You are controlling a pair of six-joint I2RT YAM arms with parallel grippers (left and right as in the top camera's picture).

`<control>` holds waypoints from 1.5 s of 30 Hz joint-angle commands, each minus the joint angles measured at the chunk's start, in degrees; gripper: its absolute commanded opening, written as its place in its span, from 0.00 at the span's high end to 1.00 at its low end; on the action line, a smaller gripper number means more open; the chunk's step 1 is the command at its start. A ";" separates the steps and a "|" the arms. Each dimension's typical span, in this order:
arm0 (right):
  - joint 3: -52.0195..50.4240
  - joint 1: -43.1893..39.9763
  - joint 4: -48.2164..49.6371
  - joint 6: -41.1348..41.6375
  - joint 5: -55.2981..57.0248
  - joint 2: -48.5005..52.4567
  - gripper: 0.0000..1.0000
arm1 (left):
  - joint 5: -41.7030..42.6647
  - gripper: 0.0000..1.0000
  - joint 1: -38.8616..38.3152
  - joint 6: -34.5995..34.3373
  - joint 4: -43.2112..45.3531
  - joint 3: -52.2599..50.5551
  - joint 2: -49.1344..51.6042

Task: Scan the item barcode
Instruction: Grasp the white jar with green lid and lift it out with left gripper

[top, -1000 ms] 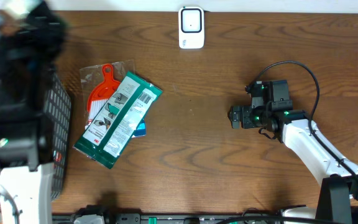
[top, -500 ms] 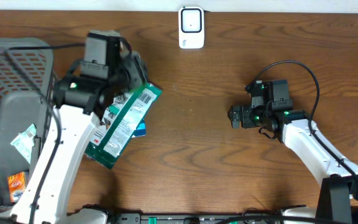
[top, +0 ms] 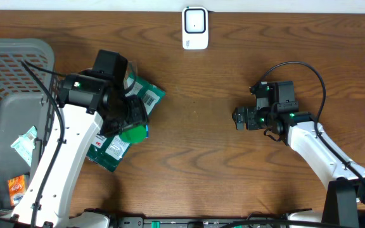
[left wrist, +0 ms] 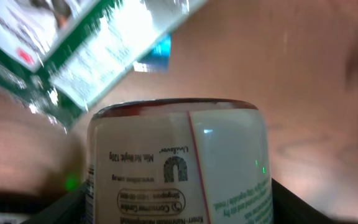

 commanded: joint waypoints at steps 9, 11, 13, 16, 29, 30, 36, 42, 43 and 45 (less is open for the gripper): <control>-0.35 0.55 0.66 -0.94 -1.86 0.22 0.01 | 16.15 0.93 0.11 5.68 -3.15 2.29 15.50; -0.35 0.55 0.70 -0.94 -1.86 0.22 0.01 | 16.26 0.93 0.11 5.68 -0.96 2.29 18.69; -0.35 0.55 0.70 -0.94 -1.86 0.22 0.01 | 16.83 0.93 0.31 5.68 0.94 2.29 21.38; -0.35 0.55 0.79 -0.94 -1.86 0.22 0.01 | 17.18 0.93 1.11 5.68 3.04 2.29 24.57; -0.35 0.55 1.20 -0.94 -2.14 0.22 0.01 | 20.09 0.92 5.20 3.91 7.32 2.29 31.78; -0.35 0.55 1.25 -0.94 -2.40 0.22 0.01 | 20.57 0.92 5.18 3.91 7.58 2.29 32.41; -0.35 0.55 1.38 -0.94 -2.93 0.22 0.01 | 22.27 0.92 4.98 2.82 8.70 2.27 35.15; -0.35 0.55 1.66 -0.94 -2.95 0.22 0.01 | 23.26 0.92 4.50 2.34 11.34 2.27 35.41; -0.35 0.55 1.68 -0.94 -2.95 0.22 0.01 | 23.26 0.93 4.42 1.66 12.09 2.23 35.43; -0.35 0.55 1.73 -0.94 -2.95 0.22 0.01 | 23.26 0.93 4.24 0.26 14.01 2.16 35.52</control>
